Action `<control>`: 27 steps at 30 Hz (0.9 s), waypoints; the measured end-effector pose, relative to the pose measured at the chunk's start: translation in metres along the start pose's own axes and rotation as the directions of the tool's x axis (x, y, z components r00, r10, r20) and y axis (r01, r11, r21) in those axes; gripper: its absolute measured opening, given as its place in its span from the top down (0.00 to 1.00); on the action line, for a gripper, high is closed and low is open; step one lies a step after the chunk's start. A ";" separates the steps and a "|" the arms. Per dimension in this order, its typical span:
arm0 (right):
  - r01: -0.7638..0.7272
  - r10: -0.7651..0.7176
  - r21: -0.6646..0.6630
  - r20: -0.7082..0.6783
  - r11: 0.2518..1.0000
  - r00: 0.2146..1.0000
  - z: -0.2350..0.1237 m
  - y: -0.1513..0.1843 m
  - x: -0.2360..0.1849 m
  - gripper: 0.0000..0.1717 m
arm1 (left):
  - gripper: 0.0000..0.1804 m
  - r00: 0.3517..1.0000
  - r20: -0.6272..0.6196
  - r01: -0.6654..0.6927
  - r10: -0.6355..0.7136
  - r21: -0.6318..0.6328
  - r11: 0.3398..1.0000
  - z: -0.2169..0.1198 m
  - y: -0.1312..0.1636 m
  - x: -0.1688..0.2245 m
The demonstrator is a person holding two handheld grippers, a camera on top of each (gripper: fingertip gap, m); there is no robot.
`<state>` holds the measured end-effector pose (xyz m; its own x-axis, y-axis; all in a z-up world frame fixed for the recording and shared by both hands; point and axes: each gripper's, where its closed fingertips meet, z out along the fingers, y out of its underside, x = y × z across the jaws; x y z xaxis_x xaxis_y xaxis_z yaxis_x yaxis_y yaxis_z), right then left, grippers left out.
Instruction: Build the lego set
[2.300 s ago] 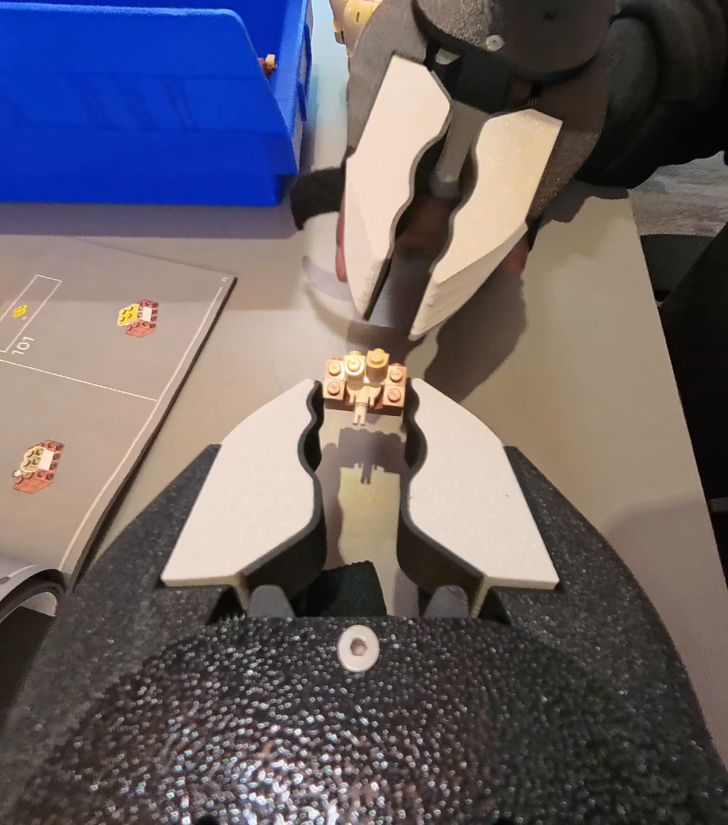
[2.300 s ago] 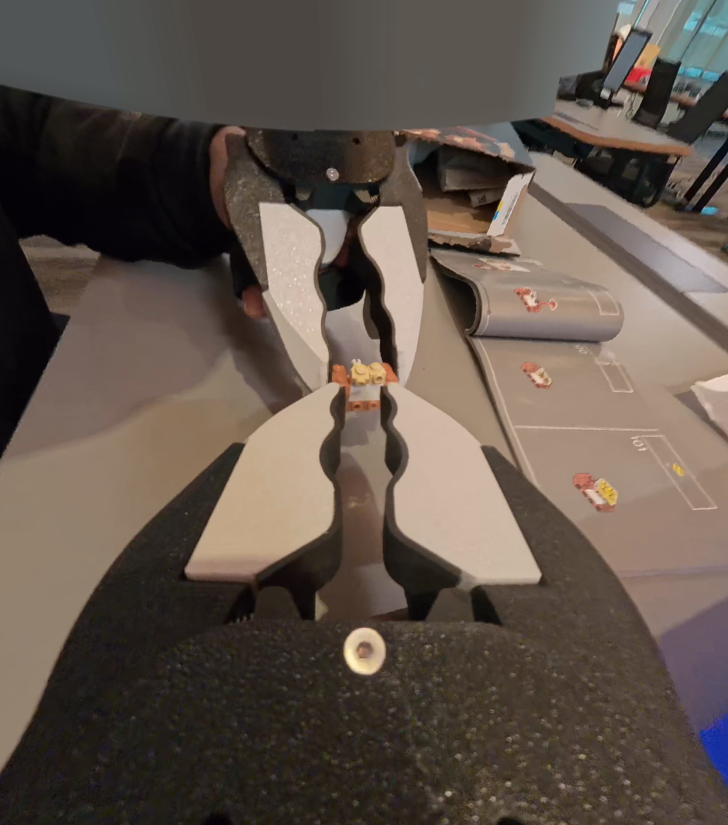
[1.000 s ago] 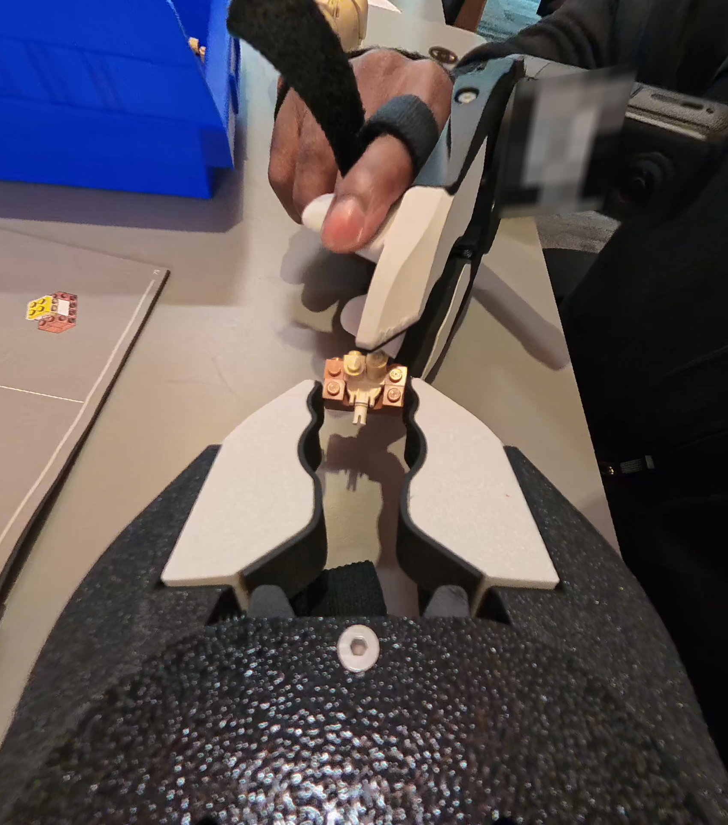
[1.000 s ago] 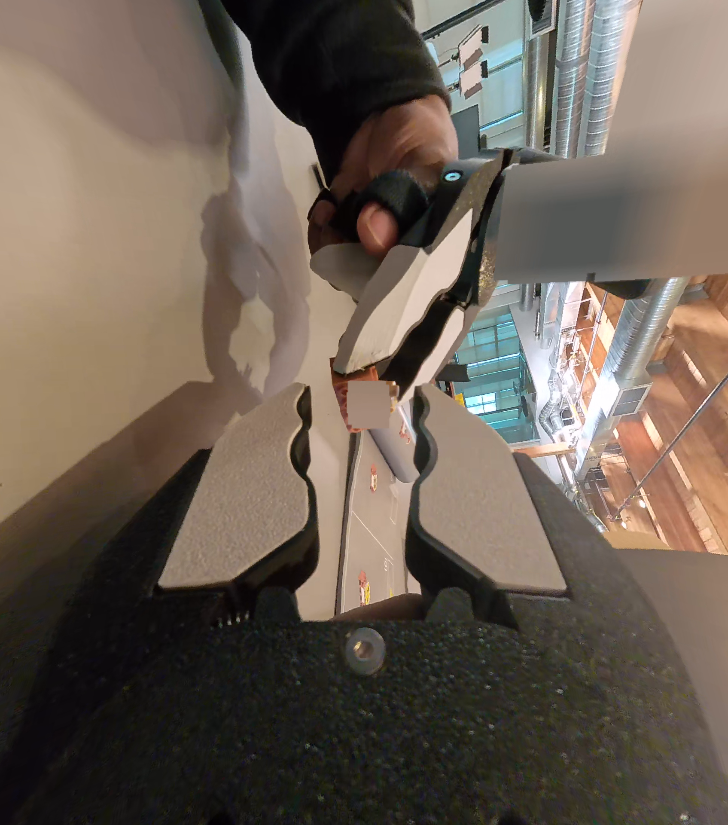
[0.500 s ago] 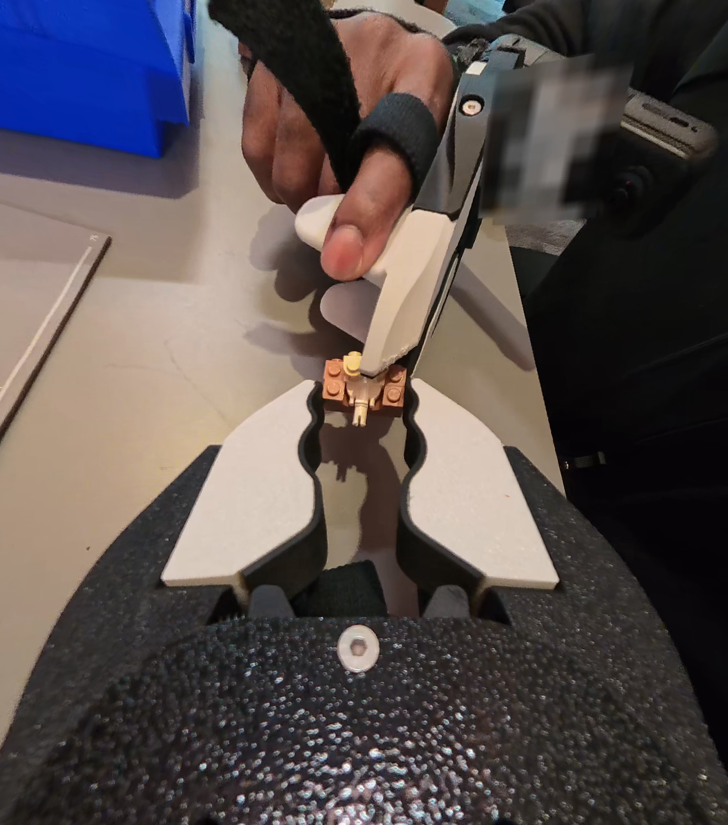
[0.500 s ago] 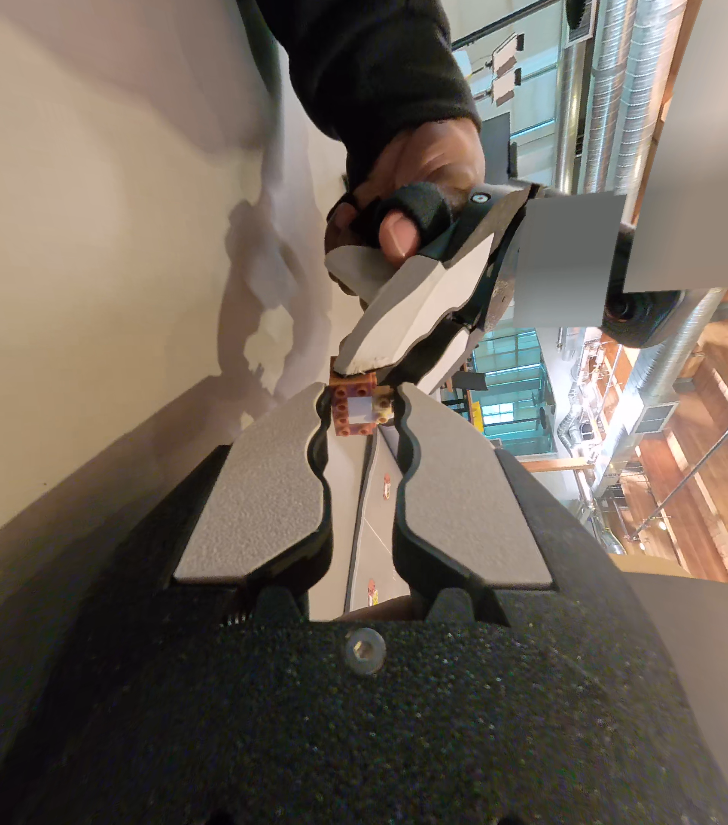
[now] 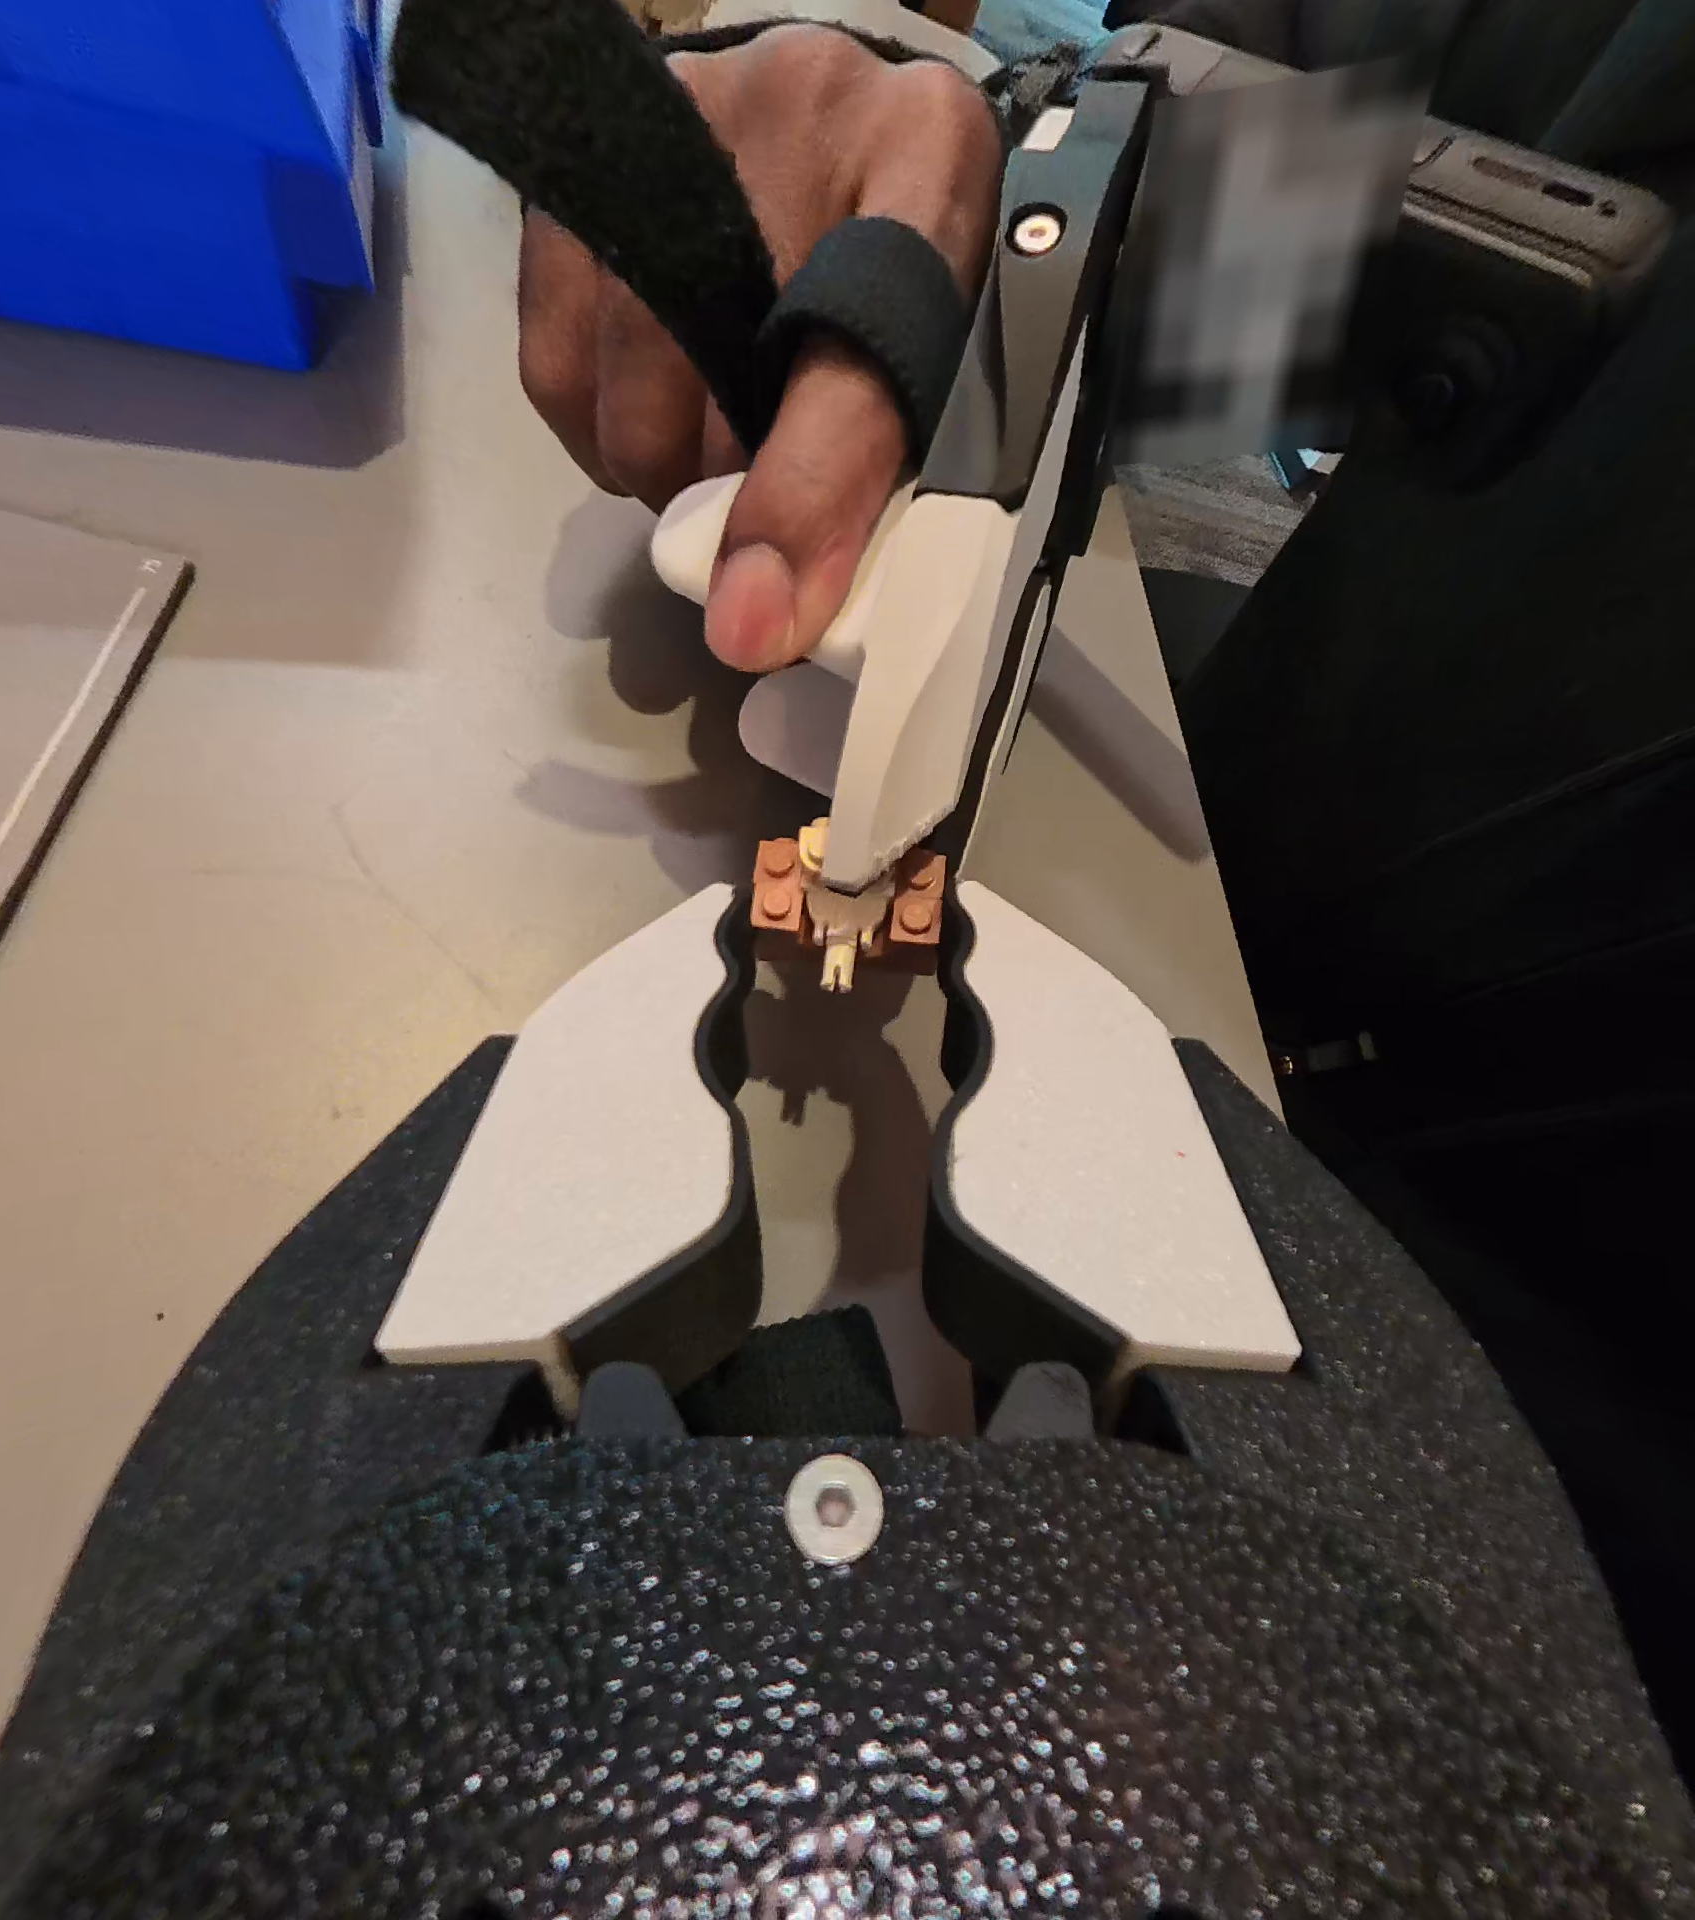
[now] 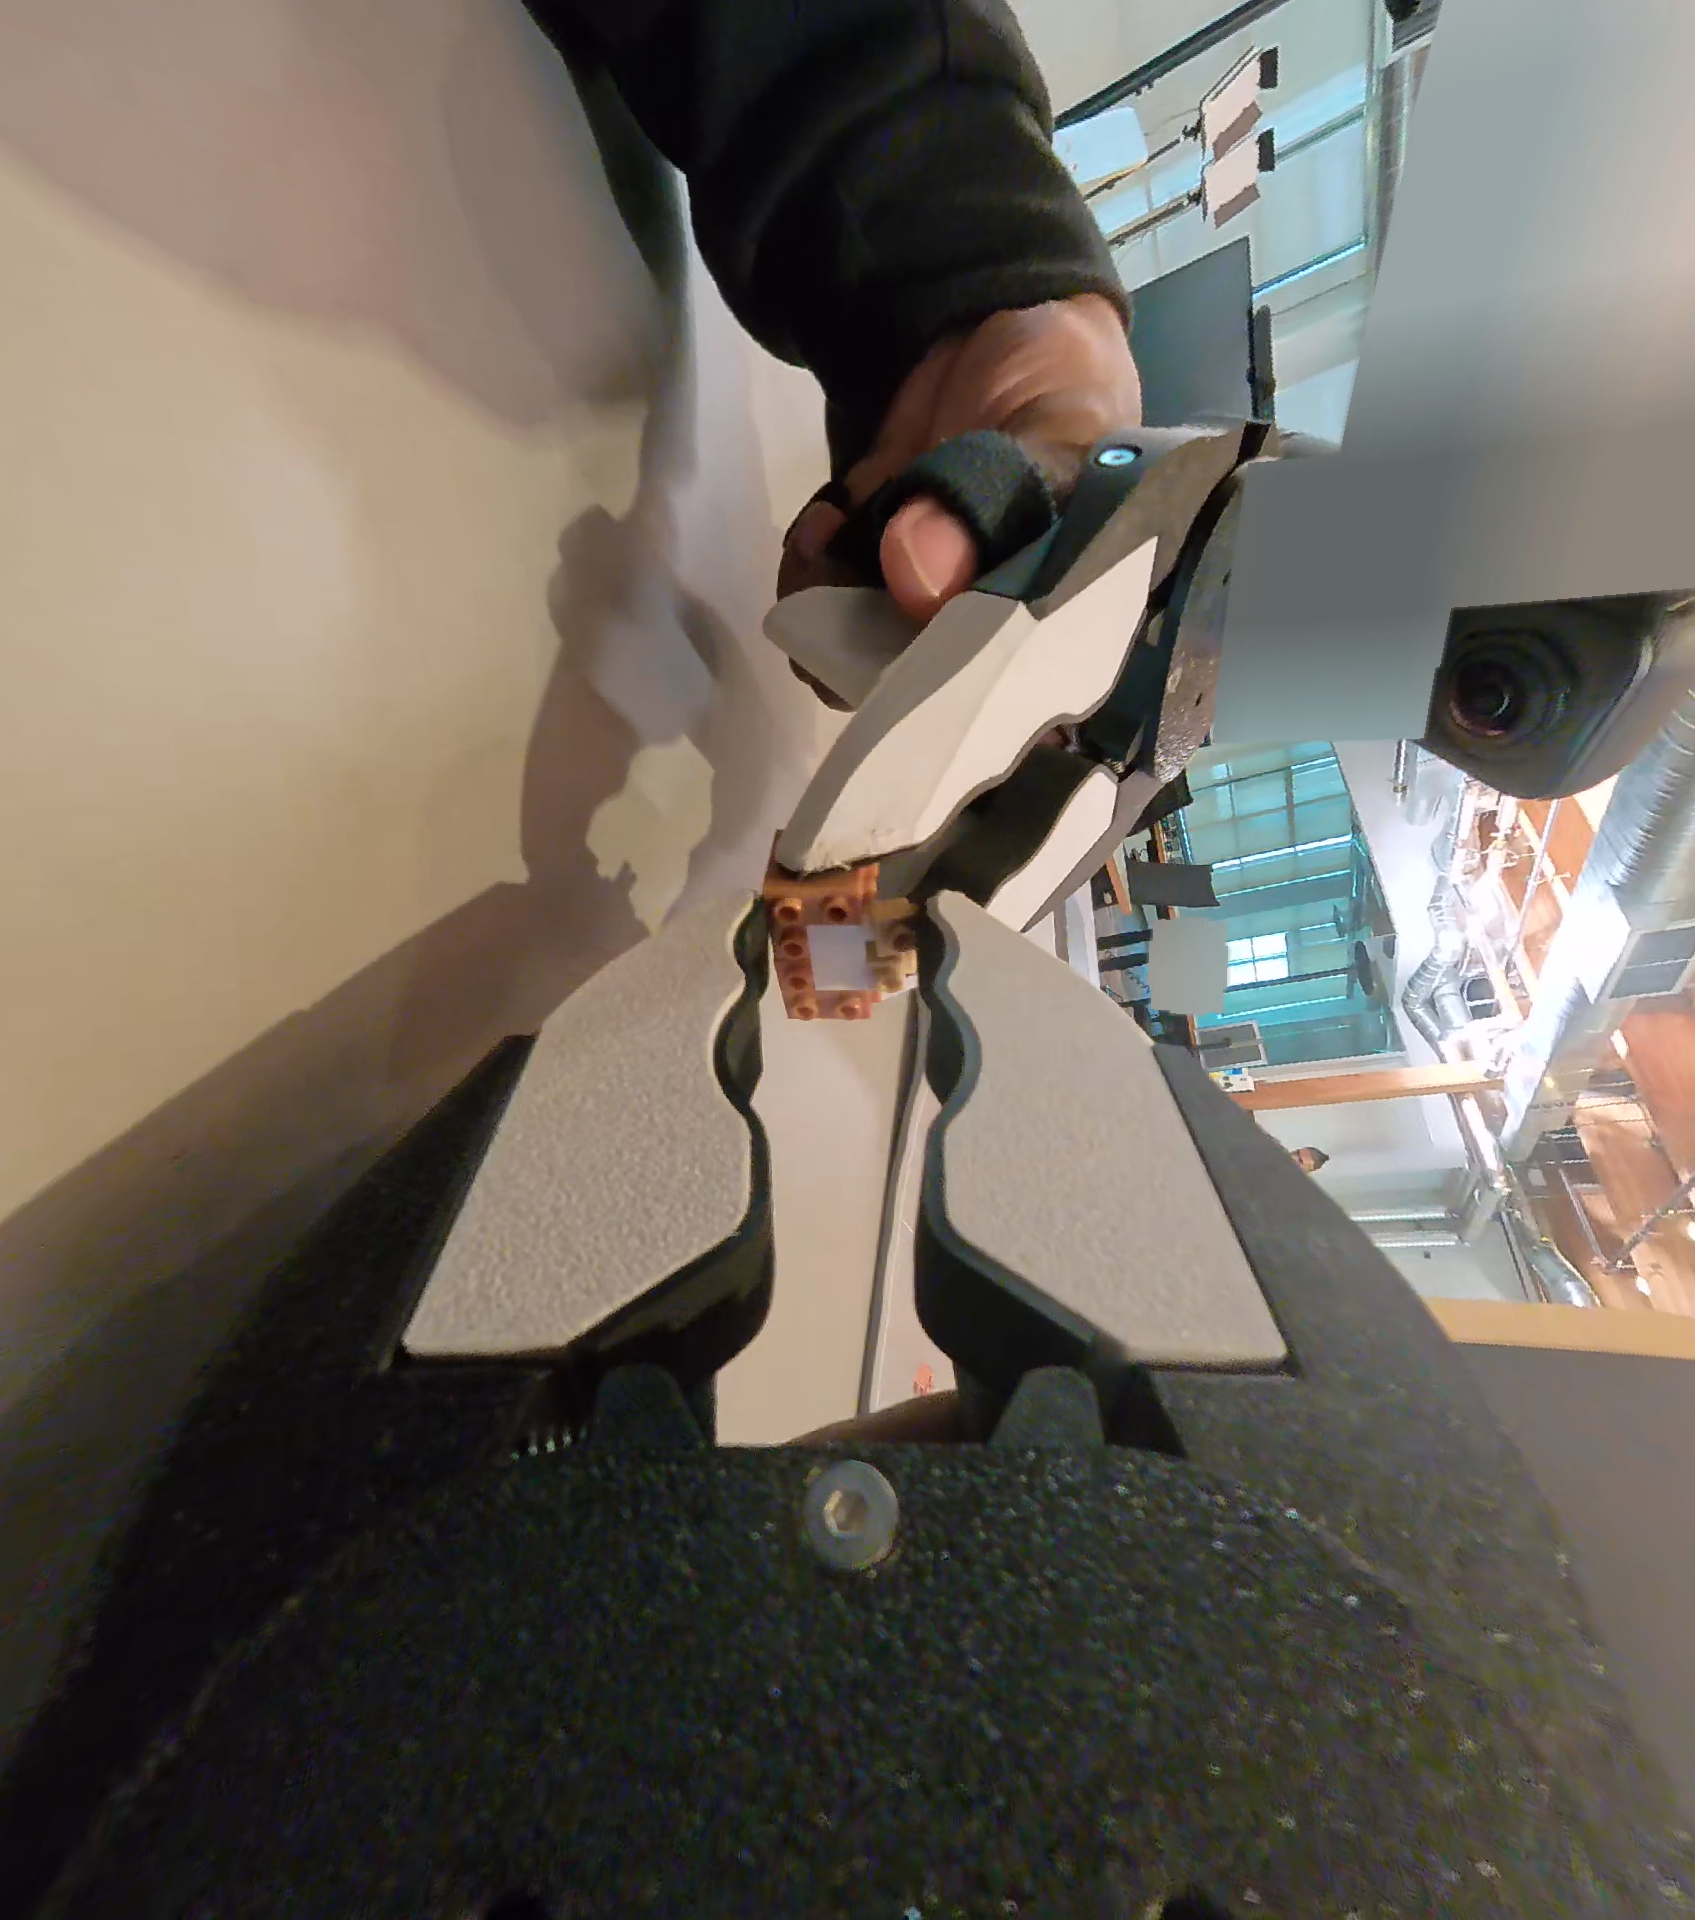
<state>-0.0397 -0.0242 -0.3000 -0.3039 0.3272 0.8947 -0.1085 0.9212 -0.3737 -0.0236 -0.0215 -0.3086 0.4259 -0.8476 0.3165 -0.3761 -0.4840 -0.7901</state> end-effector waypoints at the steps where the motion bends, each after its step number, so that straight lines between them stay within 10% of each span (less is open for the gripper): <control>1: 0.000 0.000 -0.001 -0.001 1.000 1.000 0.000 0.000 0.000 0.84 | 0.82 1.000 -0.001 0.001 -0.001 0.002 1.000 0.000 0.000 0.000; 27: -0.014 0.013 -0.040 -0.025 0.999 1.000 0.000 0.000 0.007 0.85 | 0.82 1.000 -0.026 0.018 -0.017 0.055 0.998 -0.004 -0.006 0.000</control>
<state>-0.0418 -0.0223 -0.2935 -0.2819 0.3443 0.8955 -0.0663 0.9242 -0.3762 -0.0243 -0.0194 -0.3016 0.4103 -0.8449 0.3431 -0.3227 -0.4865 -0.8119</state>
